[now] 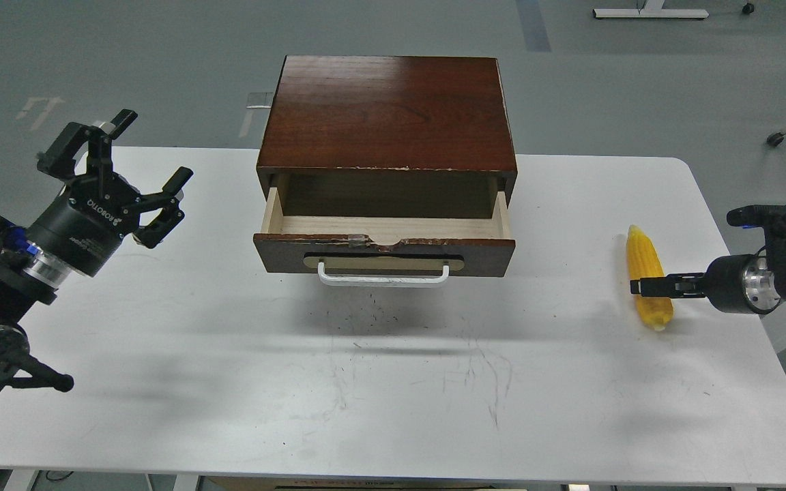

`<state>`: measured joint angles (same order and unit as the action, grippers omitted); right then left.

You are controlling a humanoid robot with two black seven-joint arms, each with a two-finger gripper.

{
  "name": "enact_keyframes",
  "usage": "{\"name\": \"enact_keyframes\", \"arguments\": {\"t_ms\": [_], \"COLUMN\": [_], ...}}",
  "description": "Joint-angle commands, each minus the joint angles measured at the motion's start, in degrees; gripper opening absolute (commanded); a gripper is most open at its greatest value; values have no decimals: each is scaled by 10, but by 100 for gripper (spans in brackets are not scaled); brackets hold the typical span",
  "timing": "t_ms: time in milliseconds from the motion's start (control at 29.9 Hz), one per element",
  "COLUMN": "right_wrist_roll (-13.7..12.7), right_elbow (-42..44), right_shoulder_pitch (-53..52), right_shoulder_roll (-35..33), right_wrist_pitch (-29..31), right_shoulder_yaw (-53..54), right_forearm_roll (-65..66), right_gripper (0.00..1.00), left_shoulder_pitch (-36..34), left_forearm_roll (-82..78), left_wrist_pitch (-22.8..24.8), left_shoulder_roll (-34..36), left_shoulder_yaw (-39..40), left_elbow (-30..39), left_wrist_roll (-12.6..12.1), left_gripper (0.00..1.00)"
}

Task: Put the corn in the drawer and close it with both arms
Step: 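Lower the right gripper onto the corn cob and close it, then lift the corn cob and carry it over the open drawer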

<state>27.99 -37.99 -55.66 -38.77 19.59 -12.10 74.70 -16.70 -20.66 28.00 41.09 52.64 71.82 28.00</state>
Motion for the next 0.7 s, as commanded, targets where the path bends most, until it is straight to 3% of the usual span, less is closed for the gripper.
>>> {"name": "enact_keyframes", "arguments": {"t_ms": [0,33,134,167,368,668], "right_wrist_roll": [0,0,0,0,0,0], "right_elbow": [-2,-2,-9,-9,-69,-152], "right_shoulder_pitch": [1,1,-1,-5,-80,-319], "right_shoulder_roll": [0,0,-2,-3,-26,-17], "right_wrist_pitch": [0,0,-1,-2,-28,-24], "right_shoulder_yaw": [-6,-6,-6,-6,-6,-46], "right_forearm_roll": [-1,-1,-2,-3,-2,-5], "right_gripper": [60,54,10,5,3,5], "left_shoulder_pitch": [0,0,0,0,0,0], "left_forearm_roll": [0,0,0,0,0,0], "left_wrist_pitch": [0,0,0,0,0,0], "left_shoulder_roll": [-1,-1,-2,-2,-3,-1], "left_shoulder_yaw": [0,0,0,0,-1,0], "left_elbow": [0,0,0,0,0,1], "left_wrist_roll": [0,0,0,0,0,0], "left_gripper": [99,99,99,99,99,99]}}
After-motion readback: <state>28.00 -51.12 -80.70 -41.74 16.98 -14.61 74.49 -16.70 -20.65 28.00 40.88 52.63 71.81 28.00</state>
